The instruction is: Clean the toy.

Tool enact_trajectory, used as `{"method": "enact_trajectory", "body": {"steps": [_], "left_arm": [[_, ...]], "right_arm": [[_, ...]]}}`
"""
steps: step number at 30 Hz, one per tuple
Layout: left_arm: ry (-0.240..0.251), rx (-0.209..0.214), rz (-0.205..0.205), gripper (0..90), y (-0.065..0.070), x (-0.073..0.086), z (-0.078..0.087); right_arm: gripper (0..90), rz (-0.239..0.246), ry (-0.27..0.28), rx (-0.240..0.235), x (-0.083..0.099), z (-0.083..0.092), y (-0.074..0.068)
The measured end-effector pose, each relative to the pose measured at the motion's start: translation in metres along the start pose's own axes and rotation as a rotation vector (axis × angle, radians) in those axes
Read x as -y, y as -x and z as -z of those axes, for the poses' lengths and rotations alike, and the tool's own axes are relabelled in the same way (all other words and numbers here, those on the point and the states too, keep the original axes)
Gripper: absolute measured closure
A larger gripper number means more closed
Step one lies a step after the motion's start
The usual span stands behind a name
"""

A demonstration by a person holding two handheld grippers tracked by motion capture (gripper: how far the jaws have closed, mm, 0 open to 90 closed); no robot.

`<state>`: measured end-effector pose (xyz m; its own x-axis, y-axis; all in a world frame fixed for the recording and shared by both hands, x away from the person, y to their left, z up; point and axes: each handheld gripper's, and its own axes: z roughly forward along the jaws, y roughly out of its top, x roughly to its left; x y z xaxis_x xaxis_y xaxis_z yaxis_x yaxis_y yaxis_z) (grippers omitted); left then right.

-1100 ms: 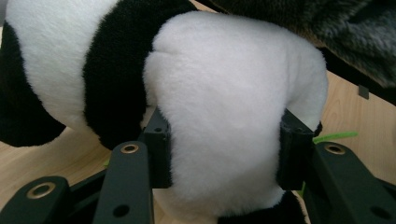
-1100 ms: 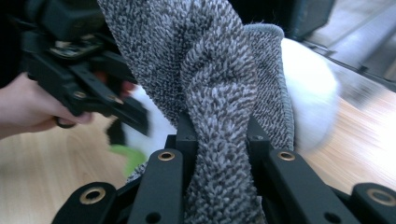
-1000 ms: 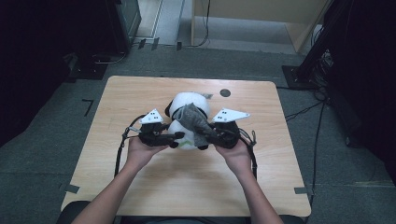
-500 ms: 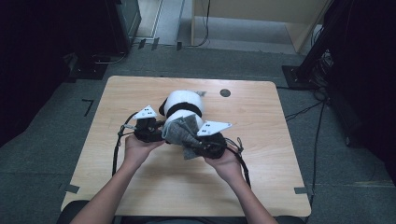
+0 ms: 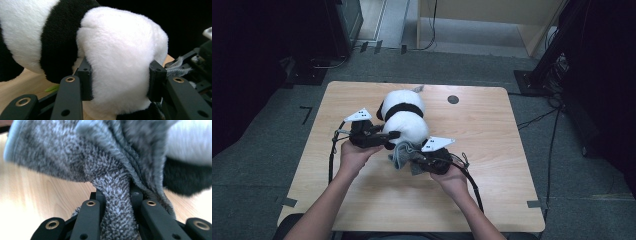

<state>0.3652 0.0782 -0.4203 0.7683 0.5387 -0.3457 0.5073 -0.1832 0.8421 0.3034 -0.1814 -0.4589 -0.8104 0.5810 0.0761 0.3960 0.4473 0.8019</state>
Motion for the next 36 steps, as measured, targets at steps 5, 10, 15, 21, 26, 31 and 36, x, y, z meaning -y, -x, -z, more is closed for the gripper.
{"method": "enact_trajectory", "body": {"steps": [5, 10, 15, 21, 26, 31, 36], "left_arm": [[0.001, 0.012, 0.012, 52.1, -0.002, 0.000, 0.001], [0.007, 0.045, 0.004, 52.1, -0.001, 0.000, 0.002], [-0.001, 0.062, -0.004, 51.8, 0.000, 0.001, 0.002], [-0.030, 0.042, -0.041, 51.6, 0.001, 0.004, 0.001], [-0.060, 0.046, -0.054, 51.4, 0.000, 0.008, -0.003], [-0.084, 0.044, -0.060, 50.8, -0.001, 0.013, -0.009], [-0.067, 0.028, -0.052, 50.5, -0.003, 0.015, -0.012]], "right_arm": [[77.6, -0.048, -0.015, 0.015, 0.009, -0.004, 0.016], [77.6, -0.121, -0.038, 0.056, 0.017, -0.003, 0.034], [77.6, -0.204, -0.026, 0.084, 0.023, 0.004, 0.052], [77.5, -0.282, -0.033, 0.156, 0.028, 0.016, 0.071], [77.6, -0.380, 0.003, 0.203, 0.033, 0.035, 0.090], [77.4, -0.426, 0.082, 0.230, 0.029, 0.059, 0.096], [77.4, -0.370, 0.162, 0.193, 0.009, 0.075, 0.078]]}}
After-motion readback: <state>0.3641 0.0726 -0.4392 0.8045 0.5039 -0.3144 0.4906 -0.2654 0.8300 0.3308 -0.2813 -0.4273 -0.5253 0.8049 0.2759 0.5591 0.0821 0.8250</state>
